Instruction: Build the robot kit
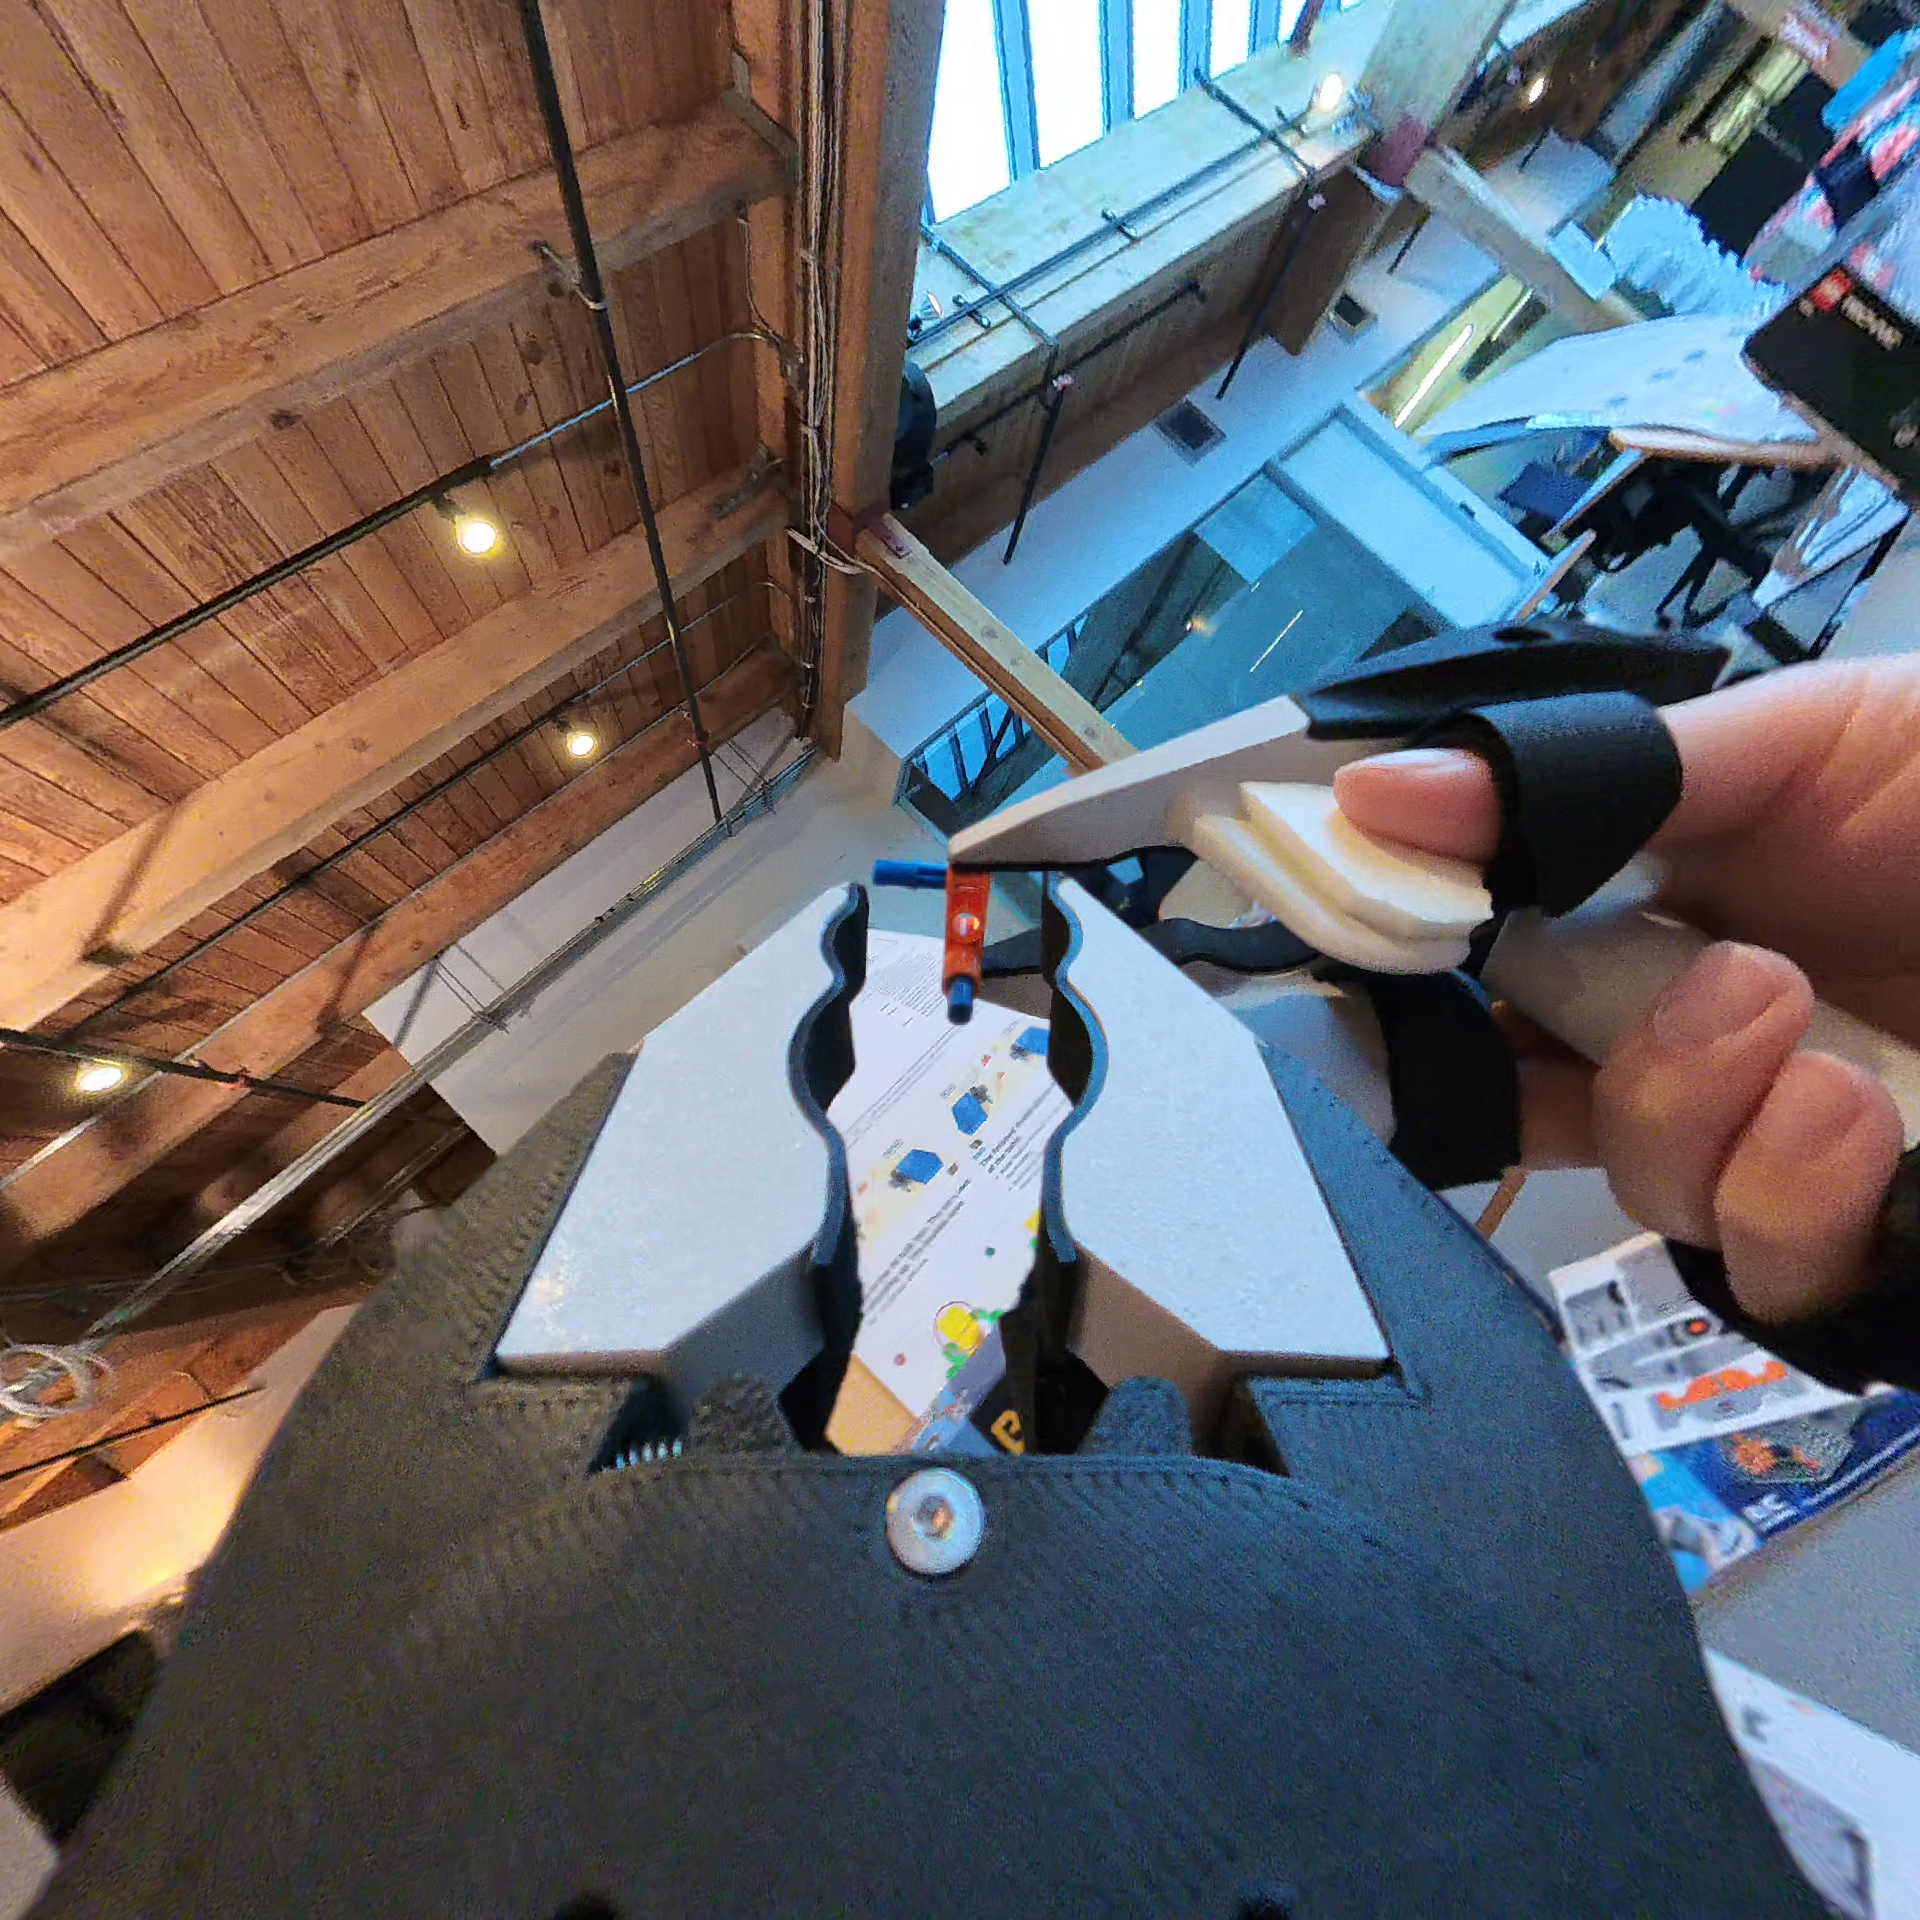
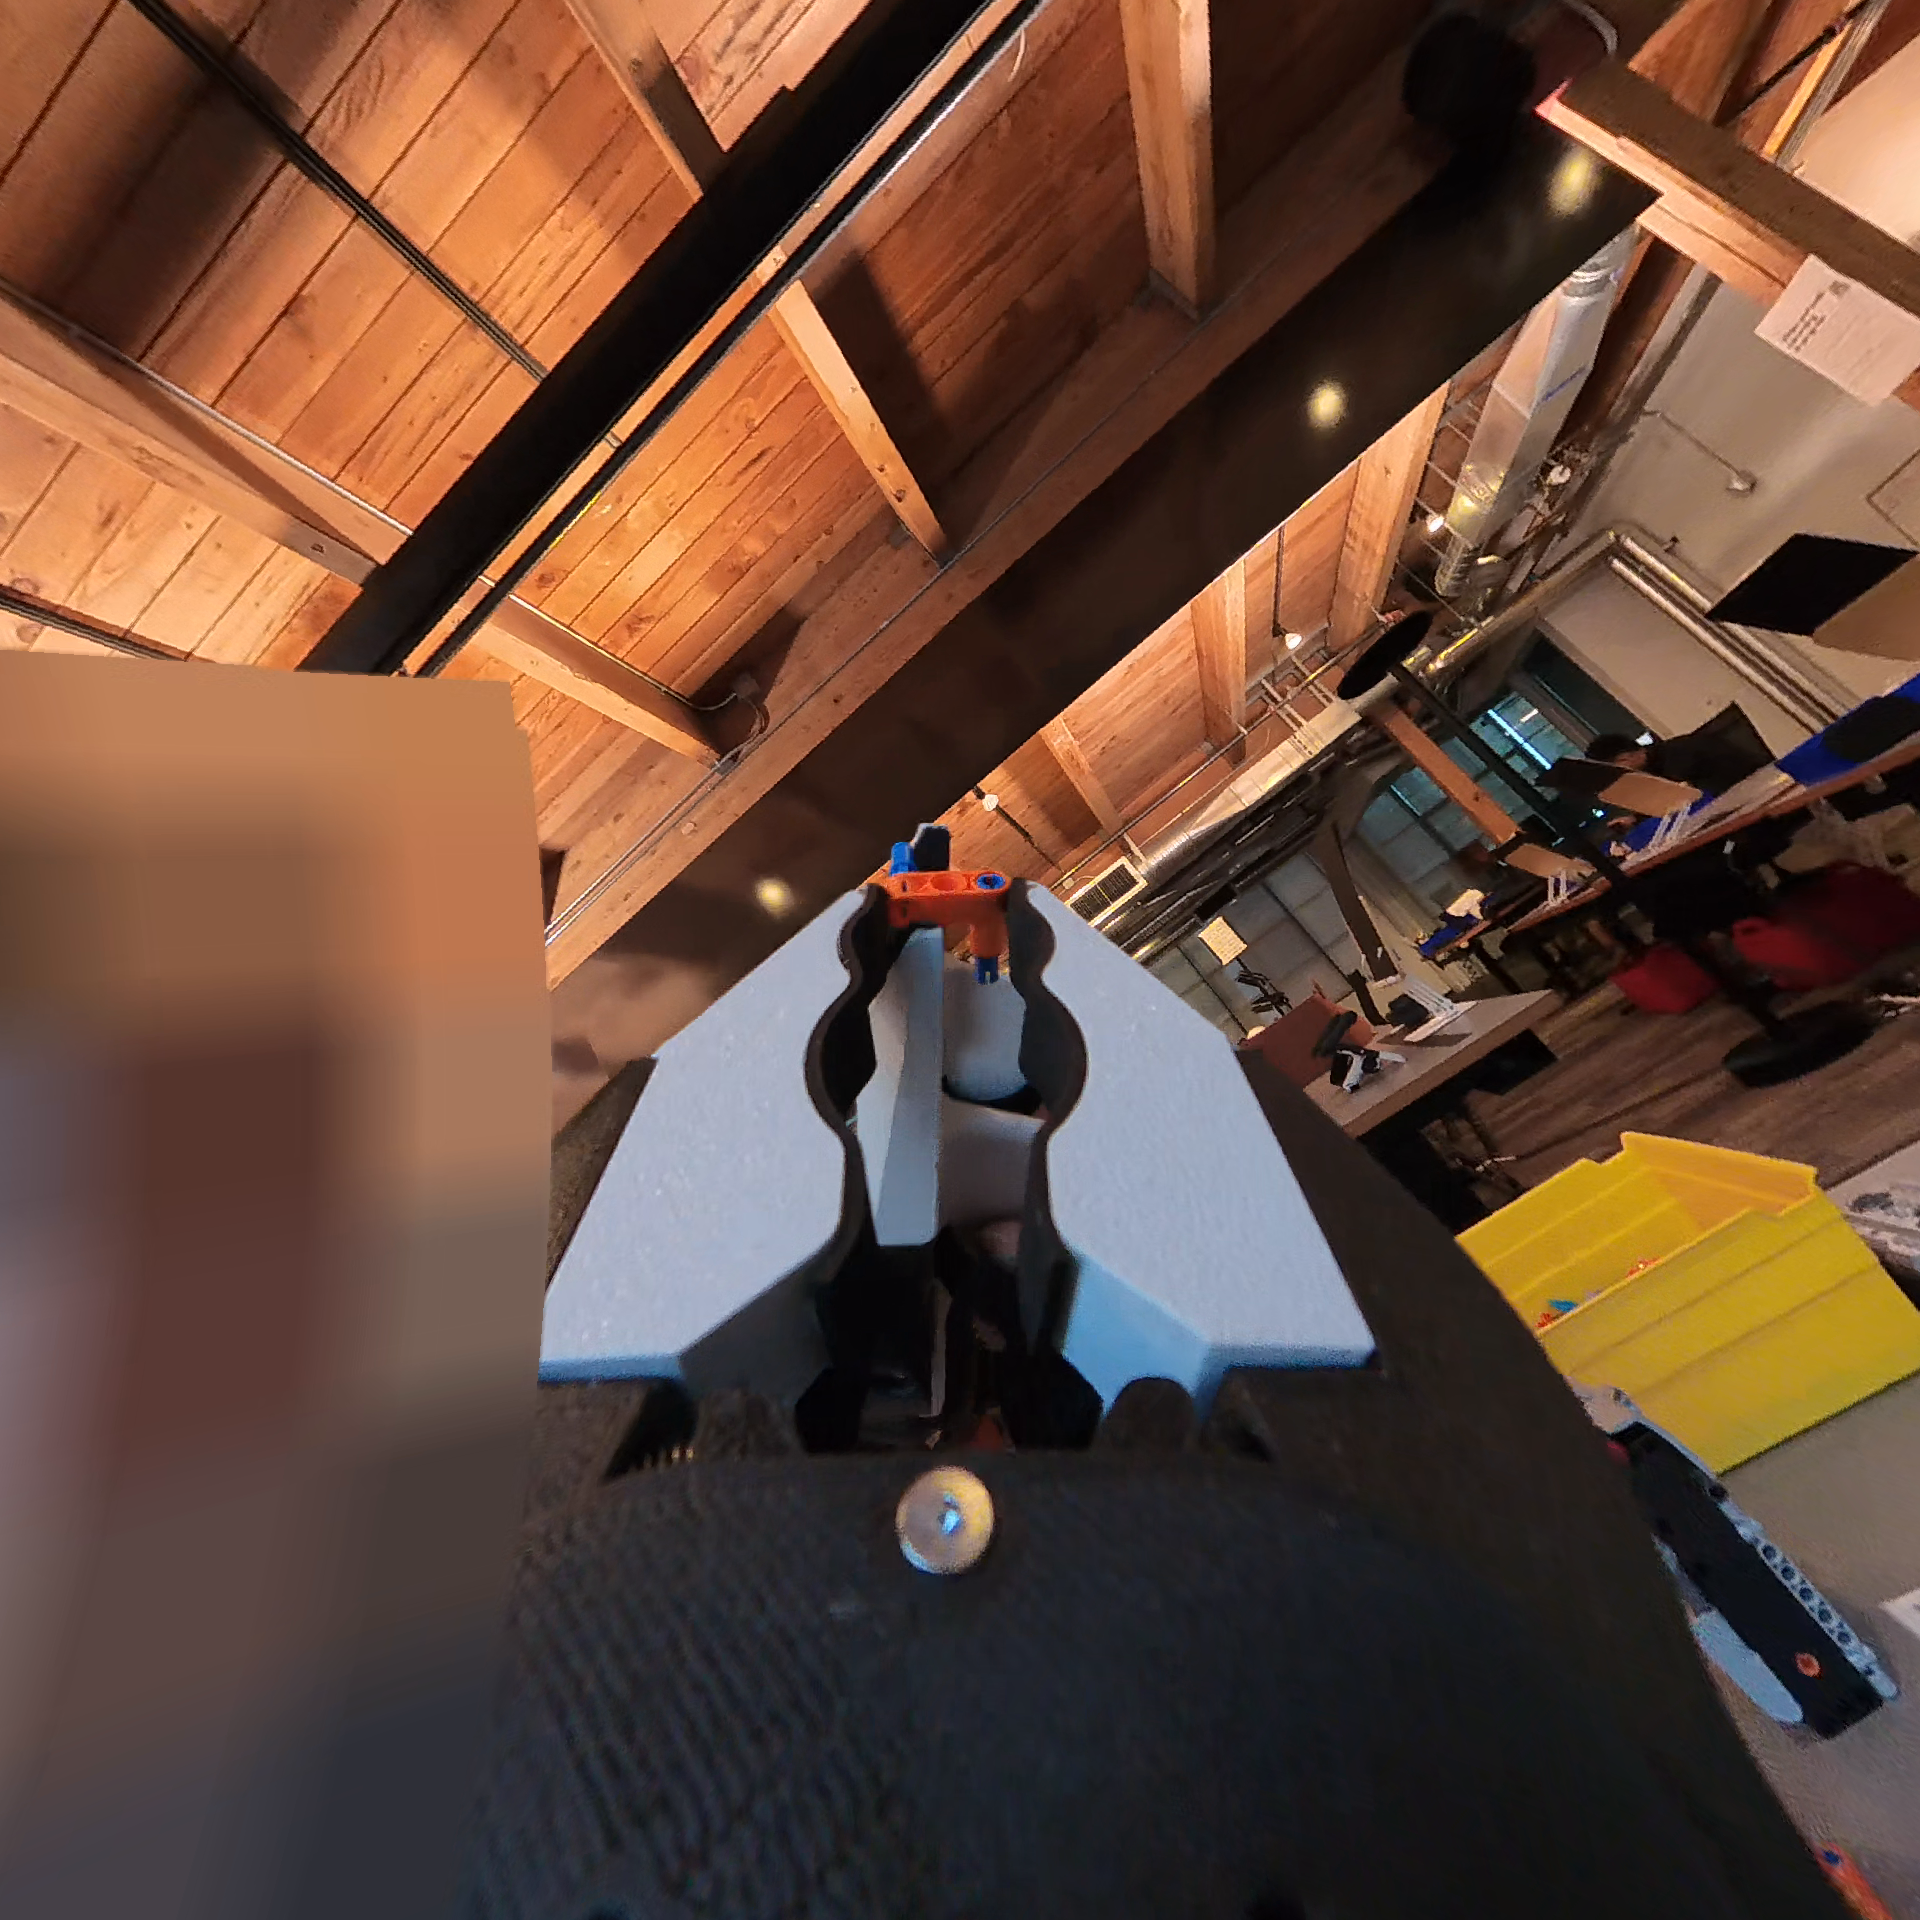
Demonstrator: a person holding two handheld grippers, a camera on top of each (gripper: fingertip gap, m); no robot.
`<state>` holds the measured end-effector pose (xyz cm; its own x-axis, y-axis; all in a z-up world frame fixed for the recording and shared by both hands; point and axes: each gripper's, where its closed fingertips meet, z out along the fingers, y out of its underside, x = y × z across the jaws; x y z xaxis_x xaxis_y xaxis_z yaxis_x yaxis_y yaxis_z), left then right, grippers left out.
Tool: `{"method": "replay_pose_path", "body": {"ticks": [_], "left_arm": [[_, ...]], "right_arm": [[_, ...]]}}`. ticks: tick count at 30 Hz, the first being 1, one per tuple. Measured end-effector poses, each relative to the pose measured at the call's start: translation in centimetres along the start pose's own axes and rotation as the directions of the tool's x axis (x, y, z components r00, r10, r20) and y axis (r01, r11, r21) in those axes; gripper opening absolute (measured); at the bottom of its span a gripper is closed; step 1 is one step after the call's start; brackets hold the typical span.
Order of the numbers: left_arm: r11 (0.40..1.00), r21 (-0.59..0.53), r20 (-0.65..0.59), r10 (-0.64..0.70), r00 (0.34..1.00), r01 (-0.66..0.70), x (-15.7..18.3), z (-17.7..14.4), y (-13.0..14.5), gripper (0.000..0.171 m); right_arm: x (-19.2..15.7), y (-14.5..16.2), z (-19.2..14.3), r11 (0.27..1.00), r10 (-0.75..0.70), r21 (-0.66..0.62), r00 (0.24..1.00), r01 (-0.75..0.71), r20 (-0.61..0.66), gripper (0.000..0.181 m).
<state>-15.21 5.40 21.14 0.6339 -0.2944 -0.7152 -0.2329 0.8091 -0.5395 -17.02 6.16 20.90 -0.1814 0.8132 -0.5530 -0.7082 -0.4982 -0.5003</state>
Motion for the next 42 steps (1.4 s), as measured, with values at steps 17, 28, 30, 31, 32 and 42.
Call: {"method": "replay_pose_path", "body": {"ticks": [17,28,30,31,32,42], "left_arm": [[0.993,-0.048,0.04,0.109,0.993,-0.107,0.1,0.2,0.9,0.02],[0.996,-0.061,0.019,0.074,0.997,-0.073,0.4,0.4,1.2,0.018],[0.996,-0.062,0.015,0.07,0.997,-0.069,0.4,0.4,1.2,0.017],[0.996,-0.062,0.013,0.067,0.998,-0.066,0.4,0.4,1.2,0.017],[0.996,-0.062,0.012,0.065,0.998,-0.065,0.4,0.3,1.2,0.016],[0.997,-0.074,-0.005,0.031,1.0,-0.031,0.7,0.4,1.4,0.013]], "right_arm": [[1.1,0.0,-0.5,0.995,0.099,0.008,0.994,-0.098,-0.037,0.022],[1.5,-0.2,-0.7,0.991,0.133,0.032,0.99,-0.132,-0.037,0.022],[1.5,-0.1,-0.7,0.99,0.135,0.033,0.99,-0.134,-0.037,0.022],[1.5,-0.1,-0.7,0.99,0.136,0.034,0.99,-0.134,-0.036,0.022],[1.5,-0.1,-0.7,0.99,0.137,0.034,0.99,-0.136,-0.034,0.022],[1.7,-0.3,-1.0,0.988,0.146,0.048,0.988,-0.144,-0.043,0.022]]}}
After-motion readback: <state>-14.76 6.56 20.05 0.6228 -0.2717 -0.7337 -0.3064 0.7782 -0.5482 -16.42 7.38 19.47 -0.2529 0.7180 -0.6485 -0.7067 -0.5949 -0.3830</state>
